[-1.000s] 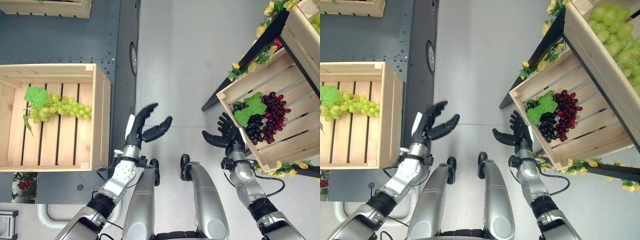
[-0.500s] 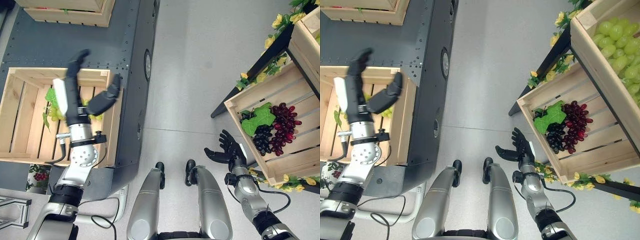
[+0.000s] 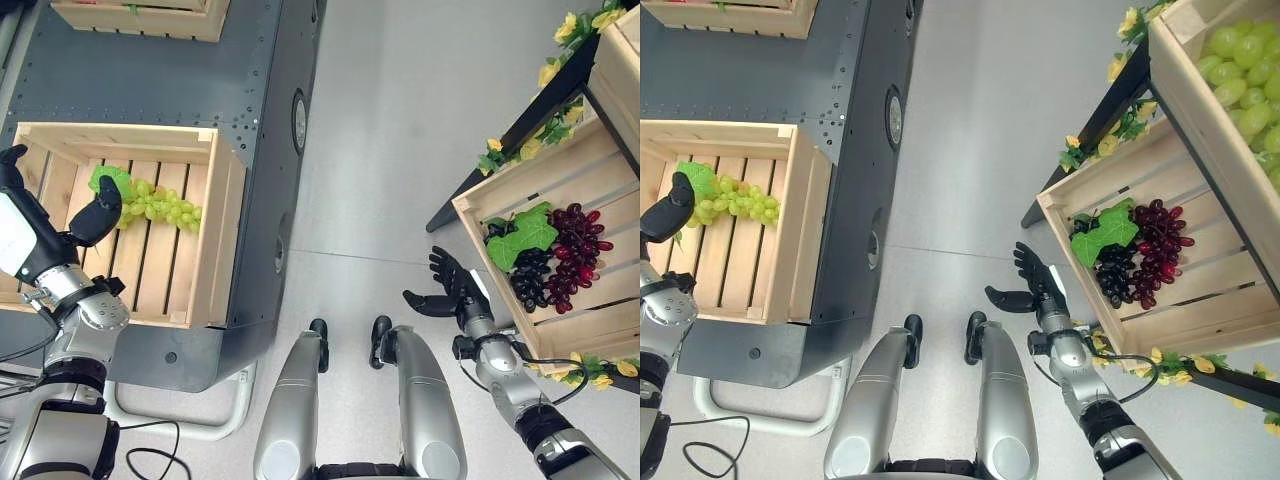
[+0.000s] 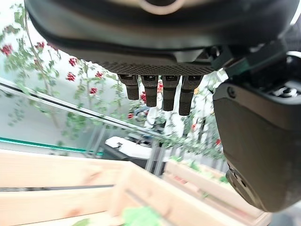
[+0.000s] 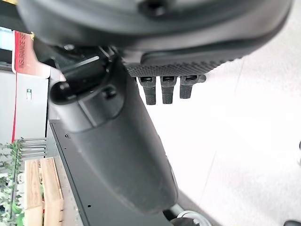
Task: Pick up the fruits from the basket on one side to the basket on the other side
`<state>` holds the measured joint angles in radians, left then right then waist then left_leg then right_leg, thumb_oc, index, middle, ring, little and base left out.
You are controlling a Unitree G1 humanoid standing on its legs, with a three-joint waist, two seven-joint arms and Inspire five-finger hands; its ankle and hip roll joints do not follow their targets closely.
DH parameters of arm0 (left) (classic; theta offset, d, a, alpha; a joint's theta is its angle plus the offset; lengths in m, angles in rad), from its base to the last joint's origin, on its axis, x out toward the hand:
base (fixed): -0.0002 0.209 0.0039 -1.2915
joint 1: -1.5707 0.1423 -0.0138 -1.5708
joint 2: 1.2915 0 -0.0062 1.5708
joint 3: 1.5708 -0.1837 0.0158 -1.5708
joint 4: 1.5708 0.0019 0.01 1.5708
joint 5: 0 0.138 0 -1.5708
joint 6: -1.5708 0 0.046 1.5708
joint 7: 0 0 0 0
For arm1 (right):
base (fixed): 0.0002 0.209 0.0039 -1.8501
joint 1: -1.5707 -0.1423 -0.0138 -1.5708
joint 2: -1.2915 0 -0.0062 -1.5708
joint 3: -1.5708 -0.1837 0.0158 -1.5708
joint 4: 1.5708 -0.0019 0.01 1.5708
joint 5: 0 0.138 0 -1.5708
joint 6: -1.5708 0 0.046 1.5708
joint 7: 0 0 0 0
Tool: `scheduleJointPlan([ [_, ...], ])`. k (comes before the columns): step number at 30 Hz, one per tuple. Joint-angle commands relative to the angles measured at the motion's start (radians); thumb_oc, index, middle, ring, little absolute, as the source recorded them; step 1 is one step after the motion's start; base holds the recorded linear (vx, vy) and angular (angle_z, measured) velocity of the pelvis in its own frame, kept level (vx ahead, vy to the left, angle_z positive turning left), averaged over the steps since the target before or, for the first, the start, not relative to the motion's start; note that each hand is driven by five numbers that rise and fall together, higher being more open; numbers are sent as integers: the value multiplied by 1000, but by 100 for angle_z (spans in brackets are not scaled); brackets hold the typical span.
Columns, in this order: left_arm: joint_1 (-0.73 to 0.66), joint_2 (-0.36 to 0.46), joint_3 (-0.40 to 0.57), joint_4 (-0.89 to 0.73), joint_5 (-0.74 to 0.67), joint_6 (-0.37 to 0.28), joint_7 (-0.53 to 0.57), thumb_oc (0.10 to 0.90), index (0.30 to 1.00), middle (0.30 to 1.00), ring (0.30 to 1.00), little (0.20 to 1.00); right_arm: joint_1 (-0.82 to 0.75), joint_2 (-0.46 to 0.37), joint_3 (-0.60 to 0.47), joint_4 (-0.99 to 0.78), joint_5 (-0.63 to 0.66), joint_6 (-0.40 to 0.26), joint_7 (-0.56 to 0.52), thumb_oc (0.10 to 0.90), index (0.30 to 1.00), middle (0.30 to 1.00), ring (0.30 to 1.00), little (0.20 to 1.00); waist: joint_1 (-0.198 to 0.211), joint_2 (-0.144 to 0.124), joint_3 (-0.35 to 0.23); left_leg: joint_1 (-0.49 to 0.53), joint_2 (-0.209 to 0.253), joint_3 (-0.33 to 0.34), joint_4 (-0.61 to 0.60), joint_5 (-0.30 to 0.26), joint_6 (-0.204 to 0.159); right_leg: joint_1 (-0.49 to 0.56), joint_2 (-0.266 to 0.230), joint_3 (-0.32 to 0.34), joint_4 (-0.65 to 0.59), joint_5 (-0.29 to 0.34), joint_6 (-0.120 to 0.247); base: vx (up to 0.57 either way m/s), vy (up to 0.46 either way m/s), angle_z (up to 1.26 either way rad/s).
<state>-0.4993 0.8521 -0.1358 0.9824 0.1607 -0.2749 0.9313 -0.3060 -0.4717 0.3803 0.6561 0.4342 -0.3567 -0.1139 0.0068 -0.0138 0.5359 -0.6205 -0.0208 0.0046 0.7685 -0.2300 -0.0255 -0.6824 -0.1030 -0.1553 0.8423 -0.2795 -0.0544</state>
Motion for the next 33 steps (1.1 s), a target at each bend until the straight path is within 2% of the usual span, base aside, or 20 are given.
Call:
scheduleJointPlan([
  [1,-45,116,-30,-32,139,76,-12,800,900,900,900,900,-26,-60,17,-57,-19,-48,43,800,900,900,900,900,-5,28,-16,-26,-19,80,-39,53,27,79,37,-18,-57,-4,-21,-32,70,7],
  [6,-99,171,-140,-25,232,167,-57,800,900,900,900,900,-60,-107,25,-62,-16,-29,68,800,900,900,900,900,-3,34,-16,-81,-13,91,-39,50,28,20,33,-25,-53,8,-17,-35,95,8],
  [13,-210,212,-296,21,388,225,-113,800,900,900,900,900,-107,-131,51,-47,-12,-25,102,800,900,900,900,900,-9,35,-16,-120,-1,100,-60,57,28,-26,30,-29,-66,21,-11,-29,87,3],
  [15,-249,219,-367,47,445,267,-142,800,900,900,900,900,-136,-139,63,-48,-4,-16,109,800,900,900,900,900,-12,34,-16,-137,3,104,-67,63,26,-44,30,-31,-73,29,-9,-26,80,2],
  [20,-304,239,-434,64,472,314,-157,800,900,900,900,900,-160,-146,80,-48,1,-8,118,800,900,900,900,900,-12,35,-16,-149,7,107,-77,68,26,-59,28,-34,-82,36,-4,-9,58,4],
  [28,-417,260,-554,79,599,457,-231,800,900,900,900,900,-183,-154,99,-40,20,-4,139,800,900,900,900,900,-10,35,-16,-164,4,100,-101,79,25,-71,21,-46,-110,53,2,-4,20,4],
  [33,-459,263,-591,102,610,476,-253,800,900,900,900,900,-190,-159,106,-32,46,-9,150,800,900,900,900,900,-9,29,-16,-172,4,94,-104,83,24,-79,18,-53,-114,57,3,9,9,9],
])
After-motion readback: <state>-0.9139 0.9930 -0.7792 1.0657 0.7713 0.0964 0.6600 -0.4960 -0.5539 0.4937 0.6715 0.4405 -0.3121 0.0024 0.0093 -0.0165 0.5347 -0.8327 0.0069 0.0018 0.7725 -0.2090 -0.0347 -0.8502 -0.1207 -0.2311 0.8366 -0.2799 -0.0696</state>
